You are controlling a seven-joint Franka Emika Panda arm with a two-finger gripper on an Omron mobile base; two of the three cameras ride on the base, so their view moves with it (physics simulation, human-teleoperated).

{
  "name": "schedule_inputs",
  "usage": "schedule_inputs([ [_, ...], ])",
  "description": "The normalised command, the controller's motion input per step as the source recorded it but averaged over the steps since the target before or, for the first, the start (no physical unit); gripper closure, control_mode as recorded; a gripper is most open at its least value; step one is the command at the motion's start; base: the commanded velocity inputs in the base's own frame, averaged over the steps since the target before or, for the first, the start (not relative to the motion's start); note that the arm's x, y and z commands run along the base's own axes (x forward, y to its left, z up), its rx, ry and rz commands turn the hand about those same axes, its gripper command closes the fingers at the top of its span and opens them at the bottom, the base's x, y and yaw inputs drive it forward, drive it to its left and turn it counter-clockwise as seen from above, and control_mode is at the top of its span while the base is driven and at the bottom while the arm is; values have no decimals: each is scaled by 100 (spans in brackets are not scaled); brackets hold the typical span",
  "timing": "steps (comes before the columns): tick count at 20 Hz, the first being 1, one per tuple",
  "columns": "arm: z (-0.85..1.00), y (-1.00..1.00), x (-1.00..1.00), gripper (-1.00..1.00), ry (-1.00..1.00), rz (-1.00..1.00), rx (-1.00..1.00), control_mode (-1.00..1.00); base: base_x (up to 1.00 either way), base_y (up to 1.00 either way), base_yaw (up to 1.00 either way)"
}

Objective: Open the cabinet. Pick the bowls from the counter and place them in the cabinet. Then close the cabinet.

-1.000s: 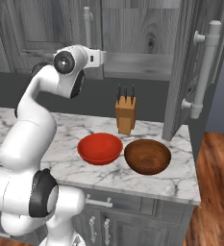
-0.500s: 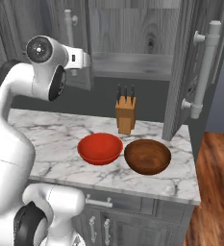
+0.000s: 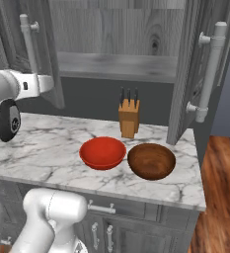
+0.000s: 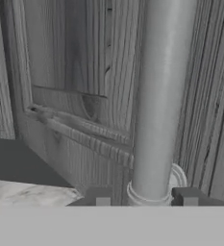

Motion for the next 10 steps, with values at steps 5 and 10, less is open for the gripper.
schedule_inputs([
  [5, -64, 100, -47, 100, -15, -1, 3, -100, 0, 0, 0],
  [10, -1, 100, -16, 100, -3, 1, 0, -100, 0, 0, 0],
])
